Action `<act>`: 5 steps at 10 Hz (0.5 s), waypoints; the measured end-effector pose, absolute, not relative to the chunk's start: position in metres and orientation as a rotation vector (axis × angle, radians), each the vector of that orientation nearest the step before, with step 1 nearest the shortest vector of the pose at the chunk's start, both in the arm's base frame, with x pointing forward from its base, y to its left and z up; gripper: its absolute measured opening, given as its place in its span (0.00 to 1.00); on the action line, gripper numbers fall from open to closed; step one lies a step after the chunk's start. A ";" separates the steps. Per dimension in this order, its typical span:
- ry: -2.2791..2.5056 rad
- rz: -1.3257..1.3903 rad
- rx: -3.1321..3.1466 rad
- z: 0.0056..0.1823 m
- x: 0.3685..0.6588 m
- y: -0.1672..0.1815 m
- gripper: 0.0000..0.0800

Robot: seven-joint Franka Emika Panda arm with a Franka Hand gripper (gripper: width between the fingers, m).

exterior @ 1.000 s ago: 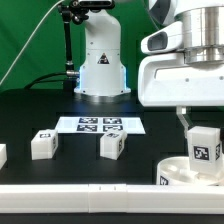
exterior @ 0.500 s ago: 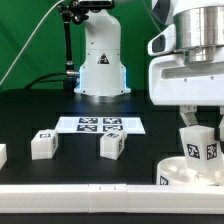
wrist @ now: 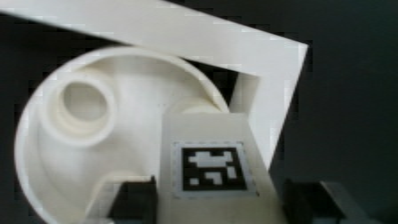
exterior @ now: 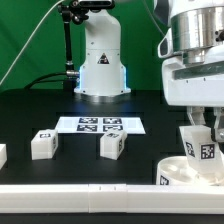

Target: Assemble stool

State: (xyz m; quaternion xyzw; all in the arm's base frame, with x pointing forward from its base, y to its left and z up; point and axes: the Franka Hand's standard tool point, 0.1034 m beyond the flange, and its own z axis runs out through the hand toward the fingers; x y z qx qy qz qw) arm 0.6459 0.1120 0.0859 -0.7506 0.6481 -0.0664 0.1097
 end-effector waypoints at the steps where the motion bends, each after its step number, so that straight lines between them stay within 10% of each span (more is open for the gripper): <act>1: 1.905 -0.195 -2.207 0.086 0.646 0.112 0.43; 5: 1.905 -0.195 -2.207 0.086 0.646 0.112 0.43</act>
Offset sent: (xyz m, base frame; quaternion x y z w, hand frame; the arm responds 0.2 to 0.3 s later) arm 0.0023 -0.0024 0.0042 0.0042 -0.0053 0.1359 0.9907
